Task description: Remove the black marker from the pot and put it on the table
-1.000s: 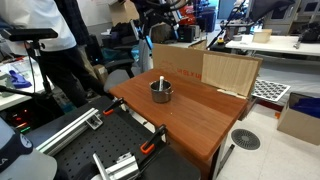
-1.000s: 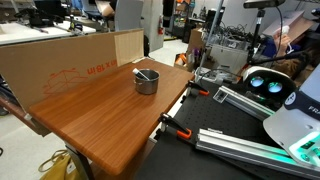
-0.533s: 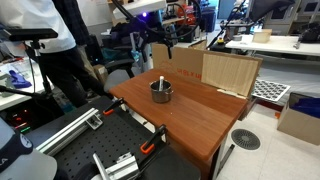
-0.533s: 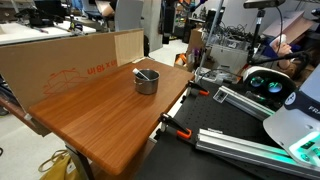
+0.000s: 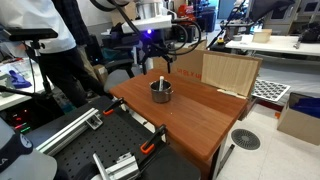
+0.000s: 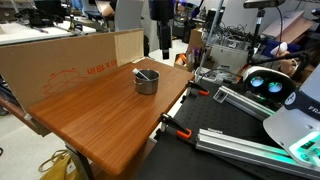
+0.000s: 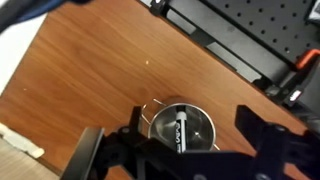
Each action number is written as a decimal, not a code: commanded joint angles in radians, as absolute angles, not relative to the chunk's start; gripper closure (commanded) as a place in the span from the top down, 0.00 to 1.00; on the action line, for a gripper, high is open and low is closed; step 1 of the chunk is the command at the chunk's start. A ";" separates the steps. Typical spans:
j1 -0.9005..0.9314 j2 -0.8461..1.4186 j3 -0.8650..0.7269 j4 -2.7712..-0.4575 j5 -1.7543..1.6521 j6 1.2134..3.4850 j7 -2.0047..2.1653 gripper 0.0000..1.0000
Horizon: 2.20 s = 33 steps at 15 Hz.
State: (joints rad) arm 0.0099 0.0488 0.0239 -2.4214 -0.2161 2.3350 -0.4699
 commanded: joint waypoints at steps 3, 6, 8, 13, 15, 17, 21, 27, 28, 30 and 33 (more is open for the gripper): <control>0.026 0.156 0.042 -2.338 -0.284 2.297 -0.414 1.00; 0.042 0.214 0.052 -2.299 -0.313 2.287 -0.353 1.00; 0.052 0.244 0.055 -2.274 -0.323 2.275 -0.329 1.00; 0.062 0.311 0.053 -2.203 -0.341 2.227 -0.290 1.00; 0.069 0.338 0.051 -2.174 -0.359 2.205 -0.261 1.00; 0.078 0.365 0.049 -2.147 -0.373 2.192 -0.229 1.00; 0.094 0.416 0.049 -2.092 -0.389 2.158 -0.177 1.00; 0.110 0.467 0.045 -2.027 -0.392 2.129 -0.129 0.71; 0.111 0.471 0.045 -2.022 -0.394 2.129 -0.125 0.64; 0.111 0.481 0.045 -2.009 -0.396 2.127 -0.125 0.47; 0.110 0.485 0.044 -1.994 -0.405 2.112 -0.128 0.26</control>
State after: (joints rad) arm 0.0915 0.4606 0.0539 -2.0307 -0.3870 2.1555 -0.1458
